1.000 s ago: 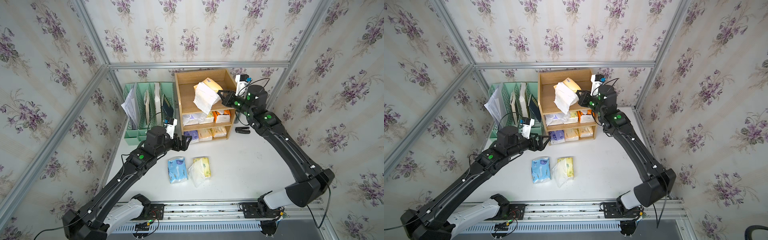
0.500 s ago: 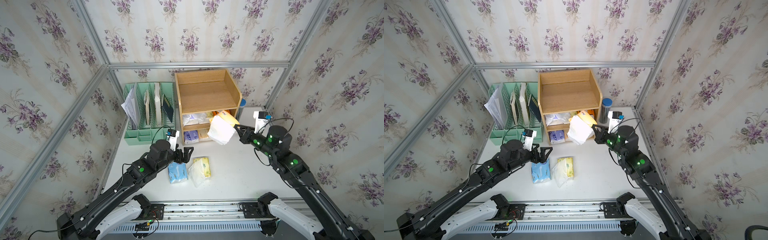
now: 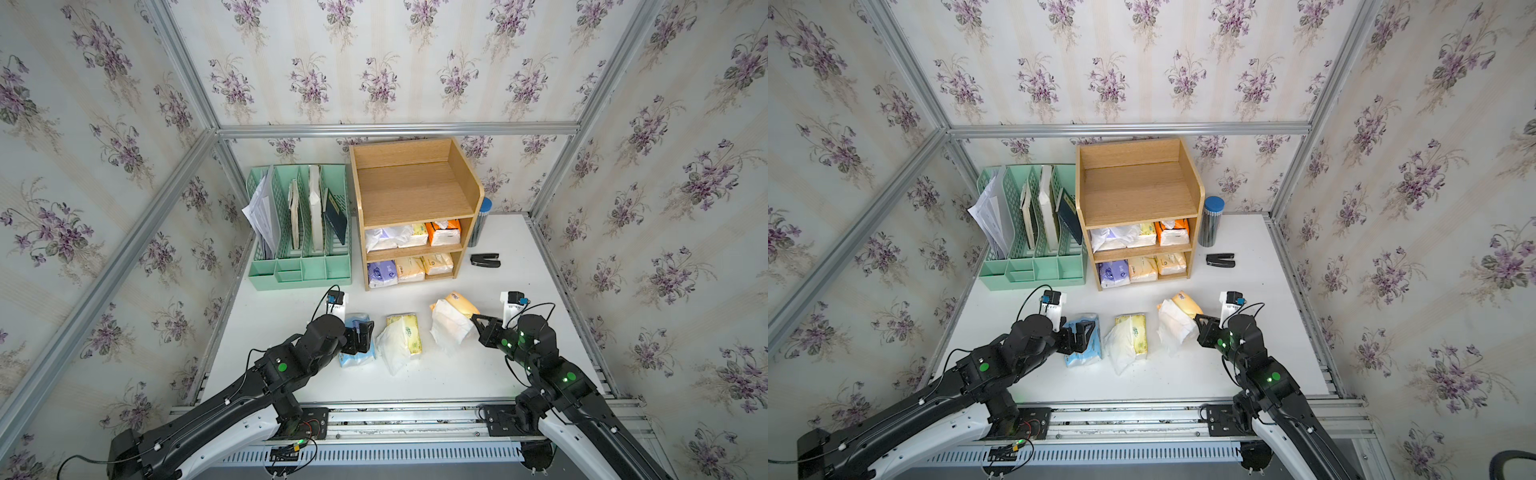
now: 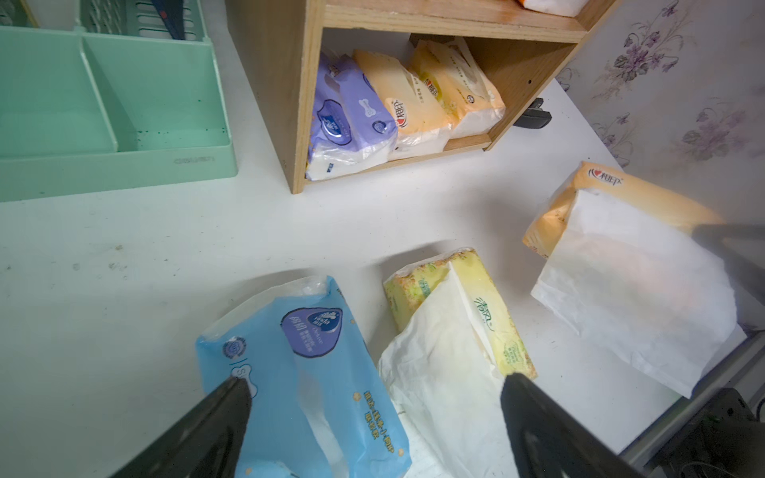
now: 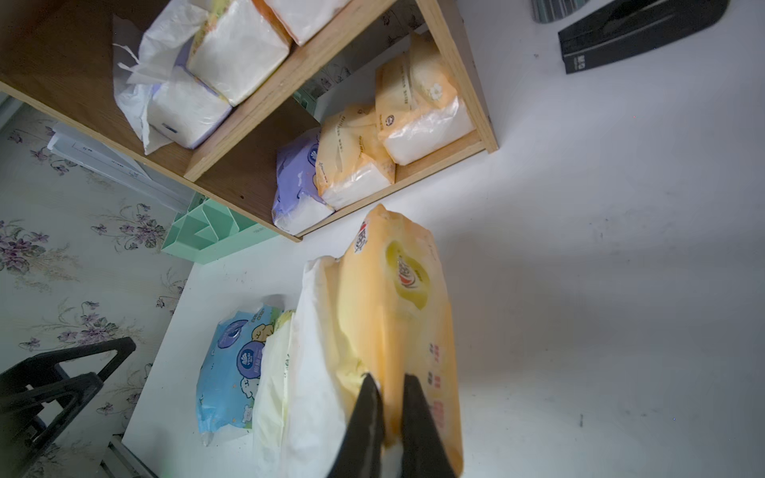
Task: Remove the tissue boxes from the shelf
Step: Place the box of tissues at the center of the board, then adjust the box of tissues at the center of the board.
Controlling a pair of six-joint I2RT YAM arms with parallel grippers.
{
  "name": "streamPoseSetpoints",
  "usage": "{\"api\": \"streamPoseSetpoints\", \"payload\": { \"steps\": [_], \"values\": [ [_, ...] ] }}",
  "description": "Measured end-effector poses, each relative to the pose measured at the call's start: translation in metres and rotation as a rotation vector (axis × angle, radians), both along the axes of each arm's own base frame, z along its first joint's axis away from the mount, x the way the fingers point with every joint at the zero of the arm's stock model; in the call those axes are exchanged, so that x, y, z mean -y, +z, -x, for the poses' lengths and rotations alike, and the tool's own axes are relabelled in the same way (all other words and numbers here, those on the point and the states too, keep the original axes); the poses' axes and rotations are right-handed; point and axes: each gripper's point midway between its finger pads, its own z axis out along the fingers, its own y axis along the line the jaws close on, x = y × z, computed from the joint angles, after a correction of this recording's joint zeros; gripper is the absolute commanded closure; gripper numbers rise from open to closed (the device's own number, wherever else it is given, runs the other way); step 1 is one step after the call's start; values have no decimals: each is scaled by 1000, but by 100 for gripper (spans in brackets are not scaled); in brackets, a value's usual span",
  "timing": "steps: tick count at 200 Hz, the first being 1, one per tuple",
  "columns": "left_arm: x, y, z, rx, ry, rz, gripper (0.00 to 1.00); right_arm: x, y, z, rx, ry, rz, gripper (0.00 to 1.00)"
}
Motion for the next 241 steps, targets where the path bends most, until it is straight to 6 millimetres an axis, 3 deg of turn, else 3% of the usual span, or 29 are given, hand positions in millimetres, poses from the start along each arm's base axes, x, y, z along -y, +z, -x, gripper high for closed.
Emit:
{"api": "streamPoseSetpoints", "payload": {
  "steps": [29, 45, 62, 78, 108, 134, 161, 198, 215, 241],
  "values": [
    [-19, 3, 4, 36, 57, 14, 1, 3, -22, 6, -37, -20, -21, 100],
    [-26, 2, 5, 48, 79, 12, 1, 4, -33, 8, -61, -25, -22, 93],
    [-30, -3, 5, 41, 94, -1, 1, 5, -42, 10, -91, -33, -24, 77],
    [-32, -7, 4, 33, 109, -13, 1, 4, -44, 10, -102, -37, -30, 55],
    [-34, -11, 3, 25, 130, -29, 1, 5, -34, 8, -93, -51, -45, 39],
    [-39, -18, 4, 19, 144, -41, 1, 8, -17, 3, -71, -80, -39, 37],
    [-44, -24, 5, 16, 159, -61, 1, 9, -14, -7, -121, -95, 26, 40],
    [-49, -34, 7, 1, 164, -88, 1, 4, -45, -21, -289, -89, 155, 46],
    [-48, -44, 9, -26, 152, -108, 1, 3, -64, -17, -351, -77, 179, 46],
    [-45, -58, 12, -64, 139, -128, 1, -4, -75, -6, -371, -44, 133, 46]
  ]
}}
